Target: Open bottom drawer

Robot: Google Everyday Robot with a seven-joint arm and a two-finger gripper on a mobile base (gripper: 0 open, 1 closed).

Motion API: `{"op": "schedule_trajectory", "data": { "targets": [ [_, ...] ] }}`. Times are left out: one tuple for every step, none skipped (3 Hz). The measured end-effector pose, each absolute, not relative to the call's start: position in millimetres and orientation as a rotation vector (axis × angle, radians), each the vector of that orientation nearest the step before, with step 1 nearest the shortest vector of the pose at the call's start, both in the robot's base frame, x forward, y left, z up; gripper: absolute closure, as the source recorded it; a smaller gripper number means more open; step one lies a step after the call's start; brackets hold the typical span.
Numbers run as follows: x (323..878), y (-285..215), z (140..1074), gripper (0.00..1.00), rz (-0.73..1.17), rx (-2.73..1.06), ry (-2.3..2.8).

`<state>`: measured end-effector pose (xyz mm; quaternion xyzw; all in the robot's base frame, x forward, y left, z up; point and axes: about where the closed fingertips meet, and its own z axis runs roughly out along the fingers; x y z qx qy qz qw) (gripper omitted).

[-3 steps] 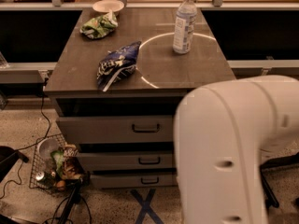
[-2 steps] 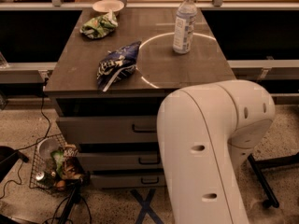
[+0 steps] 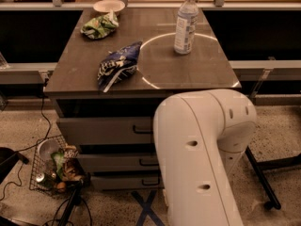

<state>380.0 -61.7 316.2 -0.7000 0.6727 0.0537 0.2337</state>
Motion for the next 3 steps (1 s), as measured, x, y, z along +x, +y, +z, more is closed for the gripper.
{"op": "schedule_trajectory", "data": {
  "targets": [
    [388.2, -47.5, 312.0, 0.0, 0.108, -1.886, 1.896],
    [402.2, -37.2, 301.0, 0.0, 0.093, -1.776, 1.973],
    [416.5, -32.8, 292.9, 0.0, 0.066, -1.68, 2.031]
  ]
}}
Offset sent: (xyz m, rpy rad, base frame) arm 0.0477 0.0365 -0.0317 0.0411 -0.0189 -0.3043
